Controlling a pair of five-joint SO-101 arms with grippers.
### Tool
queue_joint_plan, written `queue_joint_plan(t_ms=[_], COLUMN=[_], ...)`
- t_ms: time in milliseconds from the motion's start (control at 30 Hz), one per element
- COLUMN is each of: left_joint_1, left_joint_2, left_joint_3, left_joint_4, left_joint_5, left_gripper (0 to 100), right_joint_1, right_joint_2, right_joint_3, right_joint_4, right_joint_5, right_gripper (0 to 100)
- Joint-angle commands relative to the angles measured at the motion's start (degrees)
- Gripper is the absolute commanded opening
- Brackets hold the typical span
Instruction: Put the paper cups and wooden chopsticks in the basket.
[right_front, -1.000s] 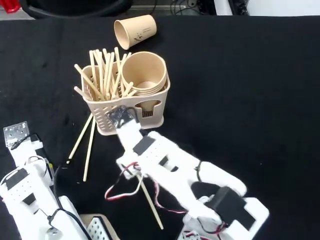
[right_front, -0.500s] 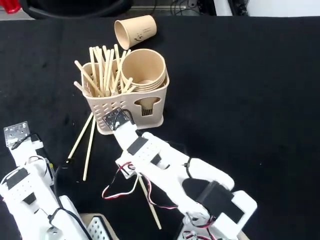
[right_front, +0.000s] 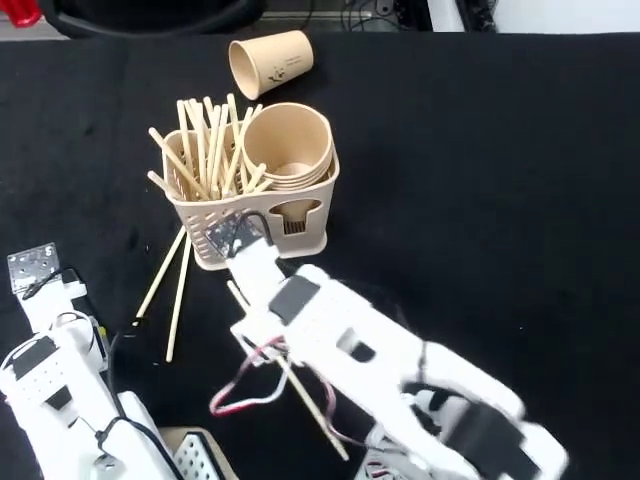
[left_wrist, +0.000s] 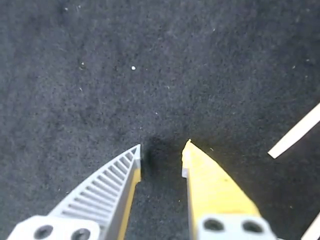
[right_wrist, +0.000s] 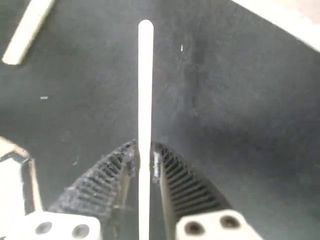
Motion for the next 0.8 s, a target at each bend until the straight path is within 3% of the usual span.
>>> queue_joint_plan(t_ms=[0, 167, 267, 533, 767], left_joint_1=[-0.04, -0.04, -0.04, -0.04, -0.04], left_joint_2=[0.0, 0.0, 0.0, 0.0, 0.0], left_joint_3=[-0.22, -0.22, -0.22, -0.22, -0.22], left_joint_4=[-0.88, -0.88, -0.88, -0.88, -0.88], left_joint_5=[-0.26, -0.26, -0.26, -0.26, -0.26], left_gripper=[14, 14, 14, 14, 14], right_joint_1=[-1.76, -6.77, -8.09, -7.12, 3.25], right_joint_2=[-13.32, -31.34, -41.01, -50.15, -50.07], right_joint_3=[-0.66, -1.54, -3.38, -2.15, -0.48], right_joint_4=[5.1, 7.47, 3.25, -18.11, -44.31], right_joint_5=[4.13, 5.19, 5.27, 9.32, 9.05], right_gripper=[1.1, 1.1, 1.2, 1.2, 1.1])
